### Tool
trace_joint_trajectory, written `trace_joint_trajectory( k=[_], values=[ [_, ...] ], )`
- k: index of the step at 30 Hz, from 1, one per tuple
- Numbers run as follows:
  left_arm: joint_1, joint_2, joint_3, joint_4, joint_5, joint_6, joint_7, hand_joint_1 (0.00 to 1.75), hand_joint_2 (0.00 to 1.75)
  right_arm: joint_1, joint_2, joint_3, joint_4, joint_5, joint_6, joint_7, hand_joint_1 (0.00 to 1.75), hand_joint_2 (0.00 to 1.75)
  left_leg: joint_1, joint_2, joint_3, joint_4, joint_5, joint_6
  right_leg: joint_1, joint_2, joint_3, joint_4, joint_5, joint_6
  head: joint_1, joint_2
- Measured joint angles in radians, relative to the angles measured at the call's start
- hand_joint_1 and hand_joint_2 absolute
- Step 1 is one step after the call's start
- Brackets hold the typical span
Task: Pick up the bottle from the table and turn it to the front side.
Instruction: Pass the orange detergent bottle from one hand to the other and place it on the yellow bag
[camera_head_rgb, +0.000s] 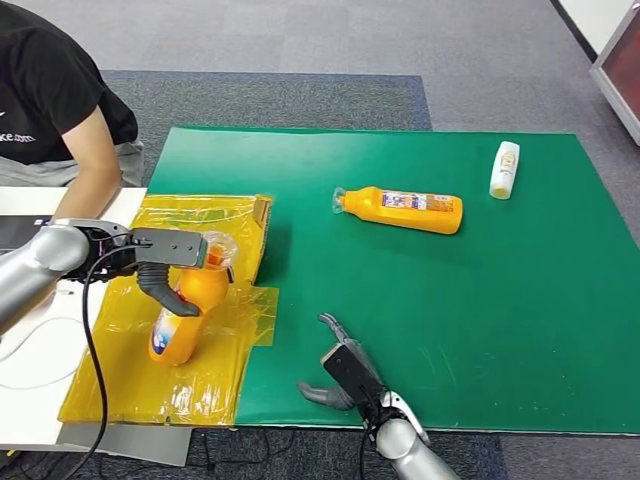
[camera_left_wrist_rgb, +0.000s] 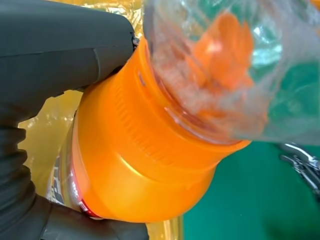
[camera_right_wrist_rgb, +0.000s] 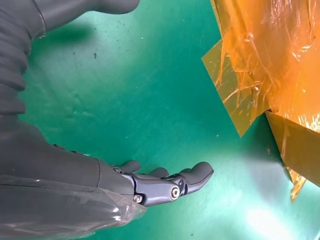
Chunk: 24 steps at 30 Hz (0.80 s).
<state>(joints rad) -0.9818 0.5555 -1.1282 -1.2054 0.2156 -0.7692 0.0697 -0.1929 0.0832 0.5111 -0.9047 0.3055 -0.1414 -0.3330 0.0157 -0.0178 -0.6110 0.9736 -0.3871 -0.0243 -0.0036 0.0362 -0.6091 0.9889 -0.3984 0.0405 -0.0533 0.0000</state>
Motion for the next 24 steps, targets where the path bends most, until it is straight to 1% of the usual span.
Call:
trace_joint_trajectory(
  k=[4, 8, 10, 16, 24],
  values=[
    [-0.022, 0.0, -0.043, 0.015, -0.093, 0.05, -0.049, 1.75, 1.75, 0.0, 0.0, 0.003, 0.005, -0.001, -0.008, 0.0, 0.0, 1.75, 0.0, 0.0, 0.001, 0.0, 0.0, 0.0, 0.0, 0.0, 0.0, 0.0, 0.0, 0.0, 0.0, 0.0],
    [-0.05, -0.023, -0.094, 0.045, -0.336, 0.179, -0.123, 1.75, 1.75, 0.002, 0.0, 0.004, 0.006, 0.002, -0.015, 0.004, 0.0, 1.75, 0.0, 0.0, 0.002, 0.0, 0.001, 0.0, 0.0, 0.0, 0.002, 0.0, 0.0, 0.0, 0.0, 0.0],
    [-0.062, -0.038, -0.116, 0.064, -0.417, 0.212, -0.147, 1.75, 1.75, 0.003, 0.0, 0.004, 0.006, 0.008, -0.015, 0.005, 0.0, 1.75, 0.0, 0.0, 0.003, 0.0, 0.001, 0.0, 0.0, 0.0, 0.002, 0.0, 0.001, -0.001, 0.0, 0.0],
    [-0.084, -0.074, -0.165, 0.091, -0.517, 0.216, -0.179, 1.75, 1.75, 0.002, 0.004, 0.003, 0.013, 0.03, -0.012, 0.006, 0.0, 1.75, 0.0, 0.0, 0.004, 0.0, 0.002, 0.0, 0.0, 0.0, 0.003, 0.0, 0.003, -0.002, 0.0, 0.0],
    [-0.072, -0.103, -0.181, 0.125, -0.512, 0.217, -0.199, 1.75, 1.75, -0.003, 0.008, 0.002, 0.023, 0.054, -0.008, 0.002, 0.0, 1.75, 0.0, 0.0, 0.005, 0.0, 0.004, -0.001, 0.0, 0.0, 0.004, 0.0, 0.004, -0.002, 0.0, 0.0]
  ],
)
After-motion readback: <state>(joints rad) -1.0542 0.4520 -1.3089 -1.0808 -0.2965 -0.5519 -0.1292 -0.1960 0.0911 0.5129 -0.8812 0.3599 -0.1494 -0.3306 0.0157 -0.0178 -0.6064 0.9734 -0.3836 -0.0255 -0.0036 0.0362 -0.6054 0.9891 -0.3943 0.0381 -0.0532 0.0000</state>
